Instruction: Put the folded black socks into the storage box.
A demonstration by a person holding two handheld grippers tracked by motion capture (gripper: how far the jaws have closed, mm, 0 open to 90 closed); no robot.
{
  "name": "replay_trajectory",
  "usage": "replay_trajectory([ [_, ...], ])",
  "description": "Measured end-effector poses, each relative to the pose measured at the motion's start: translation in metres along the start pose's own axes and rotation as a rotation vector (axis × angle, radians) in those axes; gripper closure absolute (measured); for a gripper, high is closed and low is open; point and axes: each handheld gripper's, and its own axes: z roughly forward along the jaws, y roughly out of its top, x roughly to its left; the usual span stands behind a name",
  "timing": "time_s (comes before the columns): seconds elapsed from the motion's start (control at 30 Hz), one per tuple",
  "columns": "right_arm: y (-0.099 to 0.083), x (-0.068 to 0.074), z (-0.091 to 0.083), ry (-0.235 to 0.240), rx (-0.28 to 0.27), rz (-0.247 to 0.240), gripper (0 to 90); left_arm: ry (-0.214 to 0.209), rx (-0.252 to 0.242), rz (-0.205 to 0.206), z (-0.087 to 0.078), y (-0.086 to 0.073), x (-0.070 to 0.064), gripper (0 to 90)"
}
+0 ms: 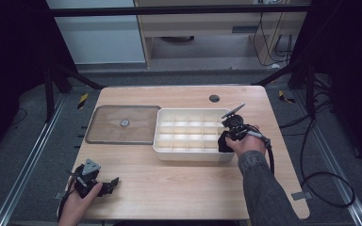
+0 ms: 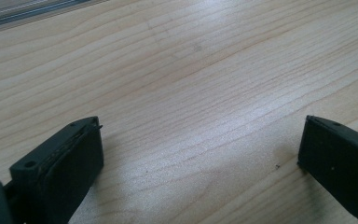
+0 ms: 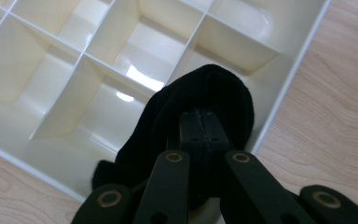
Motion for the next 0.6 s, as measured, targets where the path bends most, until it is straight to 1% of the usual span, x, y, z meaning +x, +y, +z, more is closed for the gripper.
replay_trajectory([
  [0.03, -0.001, 0.001, 0.001, 0.003, 0.005, 0.003, 90.0, 0.0, 0.0, 0.0, 0.0, 0.0, 0.0, 0.0],
  [0.1, -0.003, 0.003, 0.003, 0.003, 0.003, -0.011, 90.0, 0.0, 0.0, 0.0, 0.0, 0.0, 0.0, 0.0],
  [0.23, -0.006, 0.005, 0.006, 0.011, 0.001, -0.002, 90.0, 0.0, 0.002, 0.001, 0.0, 0.0, 0.0, 0.0],
  [0.33, -0.01, 0.006, 0.01, 0.008, -0.006, -0.012, 90.0, -0.002, 0.002, 0.004, 0.0, 0.0, 0.0, 0.0],
  [0.47, -0.012, 0.008, 0.013, 0.008, -0.003, -0.011, 90.0, -0.001, 0.004, 0.011, 0.0, 0.001, 0.0, 0.0],
  [0.53, -0.014, 0.009, 0.016, 0.007, -0.001, -0.019, 90.0, -0.002, 0.003, 0.01, 0.0, 0.001, -0.001, 0.0],
  [0.6, -0.015, 0.01, 0.018, 0.009, 0.0, -0.012, 90.0, -0.003, 0.004, 0.012, 0.0, 0.001, -0.001, 0.0],
])
